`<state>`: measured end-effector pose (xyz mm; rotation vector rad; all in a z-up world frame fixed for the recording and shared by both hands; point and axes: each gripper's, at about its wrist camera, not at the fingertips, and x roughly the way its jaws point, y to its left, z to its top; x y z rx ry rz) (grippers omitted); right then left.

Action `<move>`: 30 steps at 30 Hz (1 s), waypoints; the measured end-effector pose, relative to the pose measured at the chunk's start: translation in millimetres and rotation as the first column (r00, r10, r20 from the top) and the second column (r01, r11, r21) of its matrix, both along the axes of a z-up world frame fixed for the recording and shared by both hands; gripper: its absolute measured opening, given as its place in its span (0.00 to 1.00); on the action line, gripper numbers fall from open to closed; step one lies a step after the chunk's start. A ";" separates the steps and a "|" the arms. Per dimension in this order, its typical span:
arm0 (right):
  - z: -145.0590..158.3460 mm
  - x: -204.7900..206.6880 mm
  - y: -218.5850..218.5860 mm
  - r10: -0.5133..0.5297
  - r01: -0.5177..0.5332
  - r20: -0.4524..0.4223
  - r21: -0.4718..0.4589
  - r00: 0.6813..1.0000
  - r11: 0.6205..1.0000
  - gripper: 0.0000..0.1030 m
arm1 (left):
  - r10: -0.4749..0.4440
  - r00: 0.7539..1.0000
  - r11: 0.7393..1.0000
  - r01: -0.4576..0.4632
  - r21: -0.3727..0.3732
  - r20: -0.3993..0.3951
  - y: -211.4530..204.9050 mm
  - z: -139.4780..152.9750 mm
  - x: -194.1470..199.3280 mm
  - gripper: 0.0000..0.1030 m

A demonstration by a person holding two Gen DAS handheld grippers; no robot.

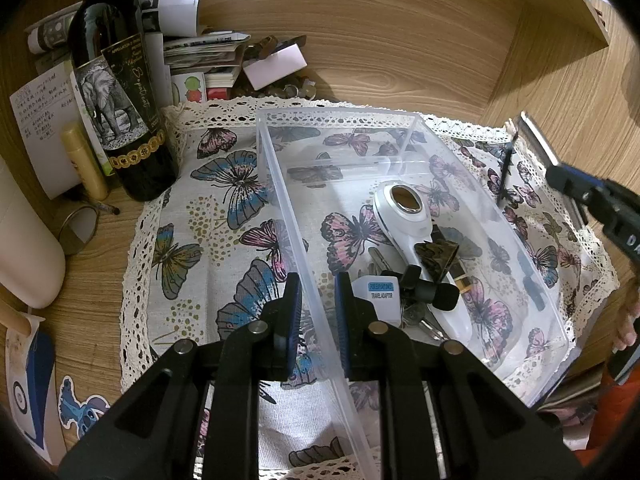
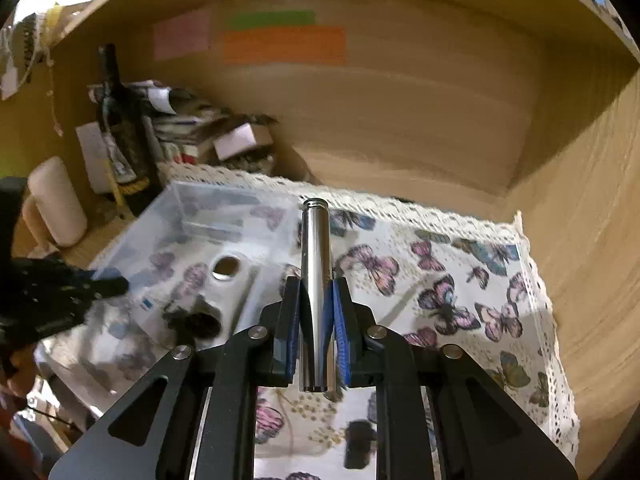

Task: Organize rigid objects
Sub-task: 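Carry the silver rod into the clear box and release it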

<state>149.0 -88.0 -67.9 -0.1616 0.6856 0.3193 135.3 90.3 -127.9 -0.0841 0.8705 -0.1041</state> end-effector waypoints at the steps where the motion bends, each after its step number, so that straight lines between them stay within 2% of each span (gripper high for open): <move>1: 2.0 -0.2 1.6 0.005 -0.005 0.006 0.005 1.000 1.000 0.14 | 0.000 1.000 1.000 0.000 -0.001 0.000 0.4 0.0 -0.3 0.15; 9: 16.6 -6.9 20.7 0.059 -0.061 0.047 0.043 0.997 0.997 0.14 | 0.001 1.000 1.000 -0.001 -0.001 0.000 0.3 -0.1 -0.4 0.15; 18: 17.1 -12.7 46.6 0.153 -0.155 0.045 0.054 0.987 0.986 0.14 | 0.001 1.000 1.000 -0.001 -0.001 0.001 0.4 -0.2 -0.4 0.15; 24: -3.8 -8.7 69.2 0.205 -0.205 -0.023 0.007 0.978 0.979 0.14 | 0.001 1.000 1.000 -0.001 -0.002 0.002 0.3 -0.2 -0.4 0.15; 30: -28.1 2.0 76.8 0.218 -0.219 -0.118 0.003 0.969 0.976 0.14 | -0.003 1.000 1.000 0.003 0.000 0.001 -0.1 -0.2 0.1 0.15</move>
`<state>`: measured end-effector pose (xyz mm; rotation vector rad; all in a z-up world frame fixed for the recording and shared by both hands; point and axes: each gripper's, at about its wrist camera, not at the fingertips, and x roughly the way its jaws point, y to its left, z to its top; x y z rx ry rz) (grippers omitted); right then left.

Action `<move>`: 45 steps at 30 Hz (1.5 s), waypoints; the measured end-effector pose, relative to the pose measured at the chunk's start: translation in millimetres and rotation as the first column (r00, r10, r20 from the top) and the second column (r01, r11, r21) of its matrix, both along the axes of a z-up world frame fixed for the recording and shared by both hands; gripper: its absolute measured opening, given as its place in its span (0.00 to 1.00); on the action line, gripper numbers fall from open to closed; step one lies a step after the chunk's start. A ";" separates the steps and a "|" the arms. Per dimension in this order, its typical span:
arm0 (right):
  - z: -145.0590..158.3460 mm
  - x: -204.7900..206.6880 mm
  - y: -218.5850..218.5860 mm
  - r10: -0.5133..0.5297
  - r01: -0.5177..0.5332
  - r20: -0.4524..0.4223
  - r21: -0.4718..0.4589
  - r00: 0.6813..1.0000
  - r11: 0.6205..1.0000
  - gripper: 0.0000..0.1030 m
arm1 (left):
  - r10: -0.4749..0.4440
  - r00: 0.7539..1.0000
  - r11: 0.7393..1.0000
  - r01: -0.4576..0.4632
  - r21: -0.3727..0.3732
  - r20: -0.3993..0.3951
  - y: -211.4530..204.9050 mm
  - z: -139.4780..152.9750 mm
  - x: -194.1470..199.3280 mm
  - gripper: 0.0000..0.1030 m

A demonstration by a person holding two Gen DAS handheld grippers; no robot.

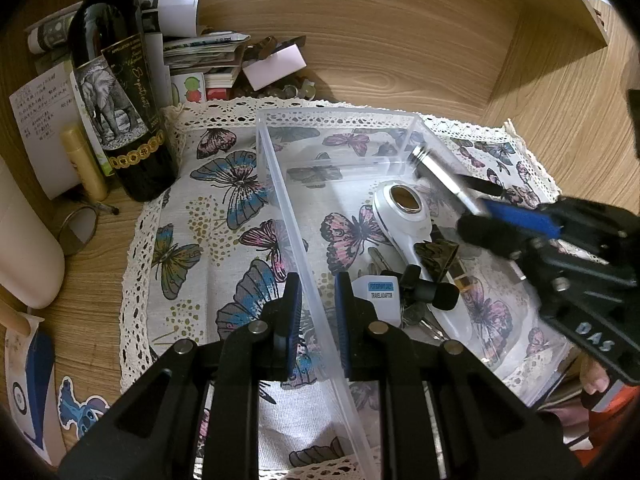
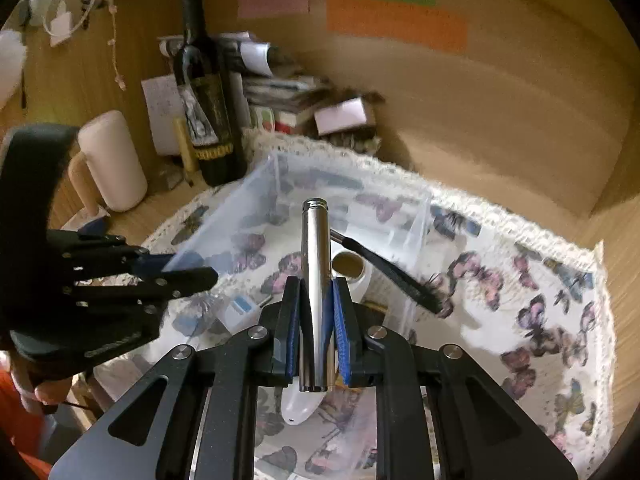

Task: Organize rigid objects
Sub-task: 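Carry the silver rod into the clear box and release it, then grasp the remaining small black part with the right gripper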

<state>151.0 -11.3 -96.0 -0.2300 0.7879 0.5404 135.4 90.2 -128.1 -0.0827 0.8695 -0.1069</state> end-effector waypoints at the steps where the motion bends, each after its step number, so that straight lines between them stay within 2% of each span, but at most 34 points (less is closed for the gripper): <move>1: -2.6 2.0 0.5 0.001 -0.001 -0.016 0.000 1.000 1.000 0.14 | -0.001 1.000 1.000 0.001 0.001 0.000 -0.2 0.0 0.2 0.15; 7: -18.3 13.8 -0.3 0.004 -0.004 -0.102 -0.004 0.995 1.000 0.14 | -0.002 1.000 1.000 0.002 0.000 0.001 0.1 -0.4 -0.1 0.15; 13: -20.3 16.2 3.6 0.017 -0.019 -0.119 -0.021 0.993 1.000 0.14 | -0.002 1.000 1.000 0.002 -0.001 0.002 0.1 -0.8 -0.3 0.15; 24: 4.4 4.8 -2.9 0.022 -0.022 -0.047 0.002 0.999 1.000 0.15 | -0.004 1.000 1.000 0.004 0.000 -0.008 0.3 -4.0 0.5 0.16; 27: 12.6 1.4 -8.3 0.009 -0.008 -0.019 0.013 1.000 1.000 0.18 | -0.005 1.000 1.000 0.005 -0.001 -0.009 1.1 -4.2 0.7 0.16; 32: 24.2 -4.4 -23.7 -0.043 0.043 0.033 0.016 0.999 0.999 0.27 | -0.005 1.000 1.000 0.005 -0.001 -0.007 1.3 -4.6 0.1 0.16; 37: 32.9 -10.3 -55.9 -0.146 0.144 0.077 0.025 0.986 0.989 0.41 | -0.006 1.000 1.000 0.006 0.000 -0.007 1.4 -4.6 0.1 0.16; 42: 33.9 -14.8 -94.1 -0.265 0.266 0.092 0.005 0.960 0.964 0.46 | -0.006 1.000 1.000 0.006 0.002 -0.006 1.4 -4.8 0.0 0.16; 45: 23.8 -14.8 -117.8 -0.333 0.334 0.061 -0.023 0.941 0.942 0.46 | -0.006 1.000 1.000 0.006 0.001 -0.006 1.4 -4.8 0.0 0.16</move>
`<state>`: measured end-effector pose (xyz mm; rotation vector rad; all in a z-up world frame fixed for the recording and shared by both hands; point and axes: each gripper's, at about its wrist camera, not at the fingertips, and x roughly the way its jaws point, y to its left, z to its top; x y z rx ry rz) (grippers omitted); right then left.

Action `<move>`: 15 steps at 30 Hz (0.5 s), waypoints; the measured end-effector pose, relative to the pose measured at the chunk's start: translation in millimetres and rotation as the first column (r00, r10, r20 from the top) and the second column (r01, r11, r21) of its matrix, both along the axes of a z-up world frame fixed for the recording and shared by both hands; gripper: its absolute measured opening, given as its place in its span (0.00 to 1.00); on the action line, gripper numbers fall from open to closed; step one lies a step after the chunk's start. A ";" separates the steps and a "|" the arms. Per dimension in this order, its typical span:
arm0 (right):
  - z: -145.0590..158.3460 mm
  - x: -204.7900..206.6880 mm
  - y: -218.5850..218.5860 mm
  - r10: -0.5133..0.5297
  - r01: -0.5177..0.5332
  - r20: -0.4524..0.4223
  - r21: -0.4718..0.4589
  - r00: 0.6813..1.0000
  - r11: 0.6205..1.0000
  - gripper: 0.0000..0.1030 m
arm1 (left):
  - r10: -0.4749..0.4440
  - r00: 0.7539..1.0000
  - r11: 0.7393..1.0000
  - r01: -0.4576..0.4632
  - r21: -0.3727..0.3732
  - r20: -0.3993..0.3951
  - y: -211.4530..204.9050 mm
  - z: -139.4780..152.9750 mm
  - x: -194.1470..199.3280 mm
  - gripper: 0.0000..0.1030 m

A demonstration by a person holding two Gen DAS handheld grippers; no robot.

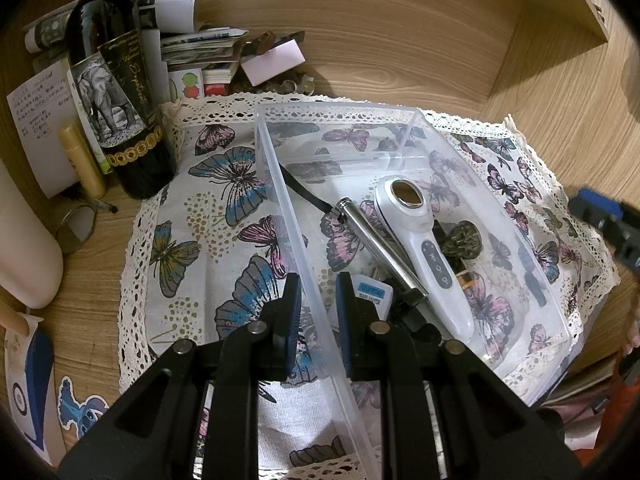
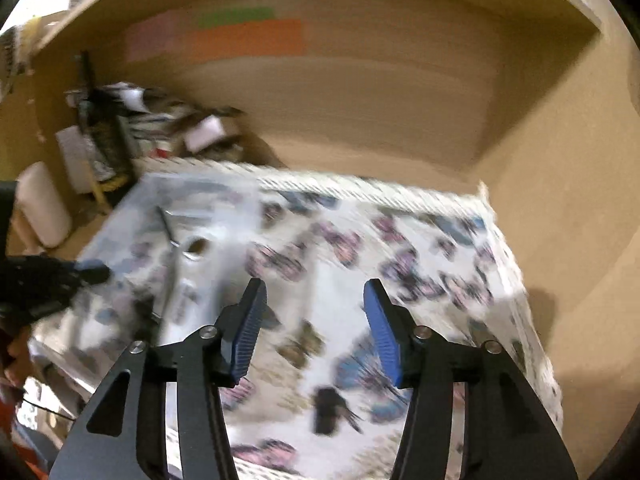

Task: Organize rigid objects
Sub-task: 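Grasp the remaining small black part with the right gripper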

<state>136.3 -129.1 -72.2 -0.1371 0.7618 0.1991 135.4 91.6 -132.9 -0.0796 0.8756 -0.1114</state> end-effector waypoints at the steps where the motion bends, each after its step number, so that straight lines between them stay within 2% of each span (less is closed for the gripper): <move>1: -4.4 0.5 -5.0 -0.014 0.014 -0.018 -0.003 1.000 1.000 0.46 | 0.000 1.000 1.000 0.000 0.000 0.000 0.0 0.0 0.0 0.16; 6: -39.8 -1.7 -24.2 -0.063 0.063 -0.134 -0.003 0.989 0.998 0.46 | 0.000 1.000 1.000 0.000 0.000 0.000 0.0 -0.1 0.0 0.16; 11: -73.7 -10.2 -23.2 -0.031 0.034 -0.249 0.009 0.968 0.999 0.46 | 0.000 1.000 1.000 0.000 0.005 -0.002 0.3 -0.8 0.4 0.16; 13: -85.3 -13.2 -18.7 -0.020 0.015 -0.272 -0.019 0.962 1.000 0.39 | 0.001 1.000 1.000 -0.001 0.006 -0.004 0.4 -1.5 1.0 0.16; 14: -85.5 -14.7 -18.0 -0.017 0.010 -0.257 -0.028 0.966 1.000 0.38 | 0.002 1.000 1.000 -0.002 0.006 -0.005 0.6 -1.9 1.2 0.16; 15: -84.5 -15.8 -17.2 -0.013 0.005 -0.250 -0.033 0.968 0.999 0.26 | 0.002 1.000 1.000 -0.002 0.006 -0.005 0.5 -2.1 1.2 0.16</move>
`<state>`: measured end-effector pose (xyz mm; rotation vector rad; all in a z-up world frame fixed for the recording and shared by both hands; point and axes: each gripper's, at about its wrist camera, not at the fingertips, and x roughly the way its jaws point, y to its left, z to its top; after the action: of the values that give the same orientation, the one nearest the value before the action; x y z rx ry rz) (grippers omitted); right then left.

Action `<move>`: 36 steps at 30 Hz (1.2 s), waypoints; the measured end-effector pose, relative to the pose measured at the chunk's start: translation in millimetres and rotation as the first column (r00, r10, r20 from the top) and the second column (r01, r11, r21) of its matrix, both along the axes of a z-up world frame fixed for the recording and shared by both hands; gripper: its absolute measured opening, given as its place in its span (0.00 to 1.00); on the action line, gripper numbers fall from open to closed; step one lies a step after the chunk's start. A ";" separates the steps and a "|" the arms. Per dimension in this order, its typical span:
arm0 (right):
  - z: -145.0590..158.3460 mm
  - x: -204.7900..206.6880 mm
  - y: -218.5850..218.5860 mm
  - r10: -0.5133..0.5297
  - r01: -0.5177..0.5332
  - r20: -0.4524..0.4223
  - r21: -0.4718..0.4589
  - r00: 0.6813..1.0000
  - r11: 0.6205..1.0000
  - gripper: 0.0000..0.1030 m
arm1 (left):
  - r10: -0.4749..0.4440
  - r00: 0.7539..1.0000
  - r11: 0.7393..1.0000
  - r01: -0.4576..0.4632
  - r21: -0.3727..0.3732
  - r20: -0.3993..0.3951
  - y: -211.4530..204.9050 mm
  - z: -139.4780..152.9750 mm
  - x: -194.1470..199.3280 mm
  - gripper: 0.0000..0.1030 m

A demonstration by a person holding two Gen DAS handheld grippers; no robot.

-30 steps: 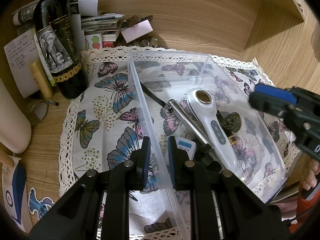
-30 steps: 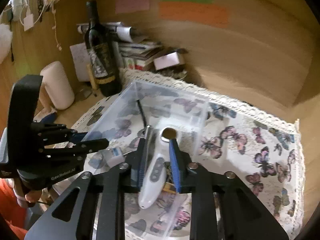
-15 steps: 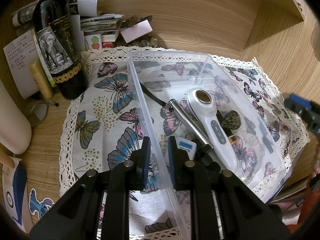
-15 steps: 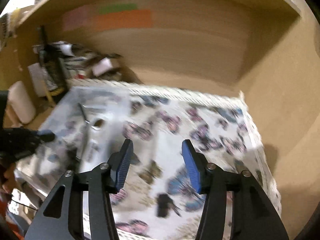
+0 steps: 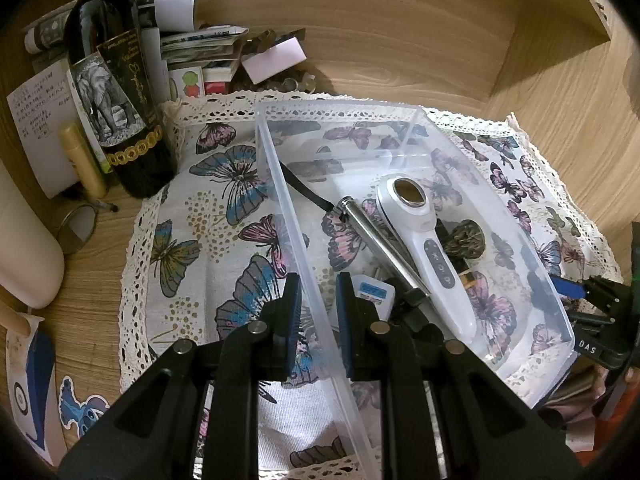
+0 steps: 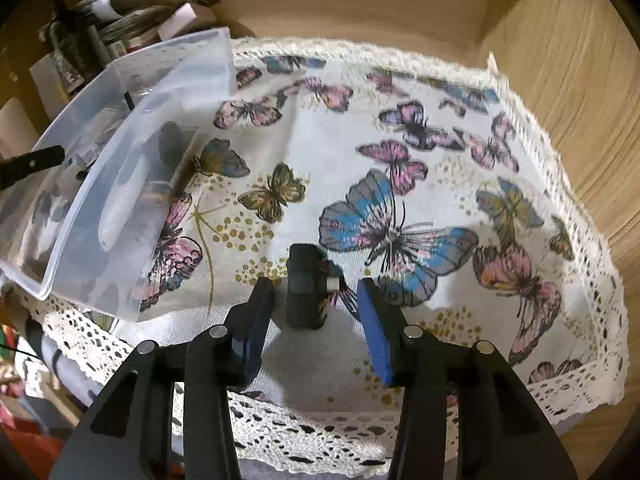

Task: Organize rigid objects
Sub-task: 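Grasp the remaining small black part with the right gripper, then place the small black part into the clear box and open the right gripper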

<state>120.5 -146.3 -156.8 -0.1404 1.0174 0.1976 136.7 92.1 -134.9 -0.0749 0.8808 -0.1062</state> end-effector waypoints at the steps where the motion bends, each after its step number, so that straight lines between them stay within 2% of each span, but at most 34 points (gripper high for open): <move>1: 1.3 -0.3 -0.1 0.002 -0.002 -0.001 0.003 1.000 1.000 0.23 | 0.000 1.000 1.000 0.000 0.001 0.000 -0.1 0.0 0.1 0.16; 7: 10.8 5.4 -2.0 -0.018 0.017 0.037 0.029 0.999 0.999 0.23 | 0.001 1.000 1.000 -0.001 0.001 0.000 0.0 0.0 0.3 0.16; 16: 41.1 11.9 9.5 -0.011 0.002 0.155 0.062 0.988 0.998 0.23 | 0.000 1.000 1.000 0.000 0.002 0.000 0.1 0.0 0.3 0.16; 27: 83.9 21.5 45.8 0.077 -0.104 0.291 0.076 0.954 0.992 0.23 | 0.000 1.000 1.000 0.000 0.001 0.000 0.1 -0.1 0.4 0.16; 36: 90.9 27.7 79.7 0.169 -0.209 0.313 0.102 0.935 0.972 0.23 | 0.000 1.000 1.000 0.000 0.002 0.000 0.0 -0.1 0.5 0.16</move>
<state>148.2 -66.6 -65.9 -0.1420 0.6810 0.4075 137.2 92.2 -135.1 -0.0728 0.8810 -0.1051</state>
